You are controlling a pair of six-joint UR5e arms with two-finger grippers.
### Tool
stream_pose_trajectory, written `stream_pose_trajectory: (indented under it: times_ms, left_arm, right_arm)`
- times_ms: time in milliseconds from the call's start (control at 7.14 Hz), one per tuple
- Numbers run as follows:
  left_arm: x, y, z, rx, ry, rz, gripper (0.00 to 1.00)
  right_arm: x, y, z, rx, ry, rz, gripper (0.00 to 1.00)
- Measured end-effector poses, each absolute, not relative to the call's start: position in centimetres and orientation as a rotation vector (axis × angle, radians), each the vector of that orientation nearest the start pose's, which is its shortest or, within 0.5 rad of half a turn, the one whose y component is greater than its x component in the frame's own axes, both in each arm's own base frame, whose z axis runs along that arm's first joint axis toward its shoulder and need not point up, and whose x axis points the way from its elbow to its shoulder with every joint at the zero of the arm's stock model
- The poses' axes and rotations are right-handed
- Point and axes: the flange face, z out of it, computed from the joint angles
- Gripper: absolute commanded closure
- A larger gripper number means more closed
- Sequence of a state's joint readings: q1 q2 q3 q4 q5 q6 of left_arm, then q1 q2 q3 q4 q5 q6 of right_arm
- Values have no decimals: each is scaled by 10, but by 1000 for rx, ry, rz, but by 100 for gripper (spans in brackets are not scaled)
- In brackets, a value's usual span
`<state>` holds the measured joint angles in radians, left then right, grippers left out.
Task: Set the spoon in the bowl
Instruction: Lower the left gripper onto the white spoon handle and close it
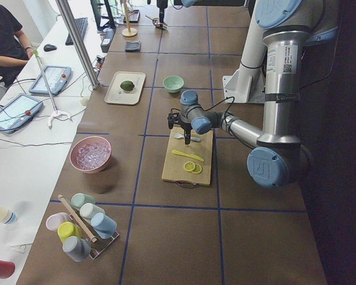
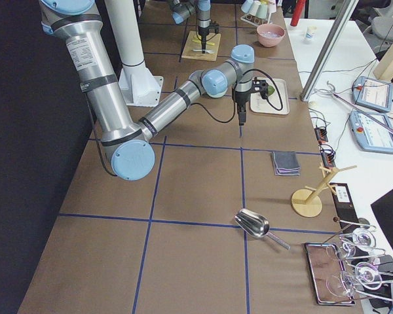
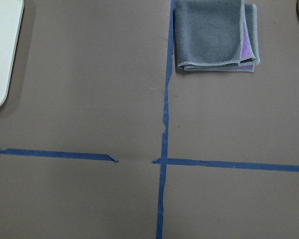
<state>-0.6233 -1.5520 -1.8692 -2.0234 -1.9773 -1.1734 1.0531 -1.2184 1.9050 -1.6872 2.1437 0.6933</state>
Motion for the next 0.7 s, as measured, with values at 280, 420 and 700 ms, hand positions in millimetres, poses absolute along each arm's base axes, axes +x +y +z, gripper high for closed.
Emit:
stream_pose_trajectory:
  times_ms: [280, 420, 700]
  left_arm:
    - [355, -370, 479, 15, 821, -64, 44]
    - [354, -370, 477, 16, 823, -64, 61]
    - [353, -370, 476, 17, 823, -66, 67]
  right_arm:
    - [-217, -542, 333, 133, -770, 5, 0]
    - [-217, -542, 334, 130, -769, 6, 0]
    - [-216, -541, 337, 127, -766, 8, 0]
